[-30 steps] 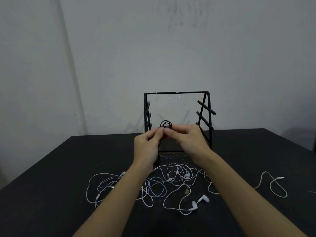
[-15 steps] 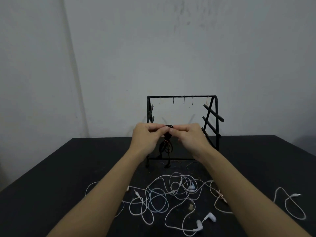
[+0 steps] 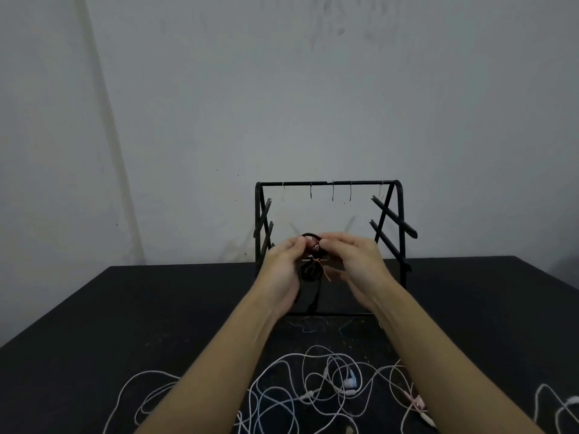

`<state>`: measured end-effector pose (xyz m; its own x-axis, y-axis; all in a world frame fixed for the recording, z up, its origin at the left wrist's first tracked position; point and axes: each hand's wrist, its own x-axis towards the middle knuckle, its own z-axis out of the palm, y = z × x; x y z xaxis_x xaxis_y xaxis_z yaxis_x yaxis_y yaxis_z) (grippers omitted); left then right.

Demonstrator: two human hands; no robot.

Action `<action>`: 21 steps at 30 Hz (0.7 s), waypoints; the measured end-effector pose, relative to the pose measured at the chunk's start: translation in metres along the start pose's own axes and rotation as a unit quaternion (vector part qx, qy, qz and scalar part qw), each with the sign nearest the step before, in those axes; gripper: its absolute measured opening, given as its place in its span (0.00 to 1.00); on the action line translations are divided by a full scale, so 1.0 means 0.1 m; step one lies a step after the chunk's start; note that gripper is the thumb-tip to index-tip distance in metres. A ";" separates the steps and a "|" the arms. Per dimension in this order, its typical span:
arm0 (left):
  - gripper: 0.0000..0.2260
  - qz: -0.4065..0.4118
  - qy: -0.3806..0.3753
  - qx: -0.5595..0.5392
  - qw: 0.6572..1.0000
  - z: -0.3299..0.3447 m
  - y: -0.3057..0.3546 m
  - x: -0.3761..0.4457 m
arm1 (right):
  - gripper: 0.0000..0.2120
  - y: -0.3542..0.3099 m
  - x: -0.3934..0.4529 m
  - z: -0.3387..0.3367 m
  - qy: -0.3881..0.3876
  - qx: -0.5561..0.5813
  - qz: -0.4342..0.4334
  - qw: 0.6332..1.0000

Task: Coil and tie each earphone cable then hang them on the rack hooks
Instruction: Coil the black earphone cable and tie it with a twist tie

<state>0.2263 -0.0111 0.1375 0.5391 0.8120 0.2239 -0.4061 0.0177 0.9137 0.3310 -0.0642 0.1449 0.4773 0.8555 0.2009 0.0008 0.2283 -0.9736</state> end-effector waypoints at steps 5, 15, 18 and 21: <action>0.07 -0.028 -0.024 -0.138 0.990 0.18 -0.19 0.13 | 0.05 -0.04 0.13 -0.18 0.074 0.008 -0.041 0.996; 0.07 0.038 0.101 0.020 0.994 0.75 -0.33 0.73 | 0.08 -0.40 0.71 -0.91 0.174 -0.369 -0.270 0.872; 0.07 0.051 0.107 0.038 0.992 0.93 -0.35 0.96 | 0.13 -0.44 1.08 -1.17 0.187 -0.406 -0.255 0.857; 0.06 0.042 0.126 0.040 0.990 1.05 -0.41 1.17 | 0.16 -0.45 1.36 -1.30 0.127 -0.429 -0.235 0.863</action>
<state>0.3835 0.0216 0.1615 0.3008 0.9285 0.2175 -0.3770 -0.0938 0.9215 0.5095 -0.0187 0.2015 0.4242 0.6070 0.6719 0.8454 0.0005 -0.5342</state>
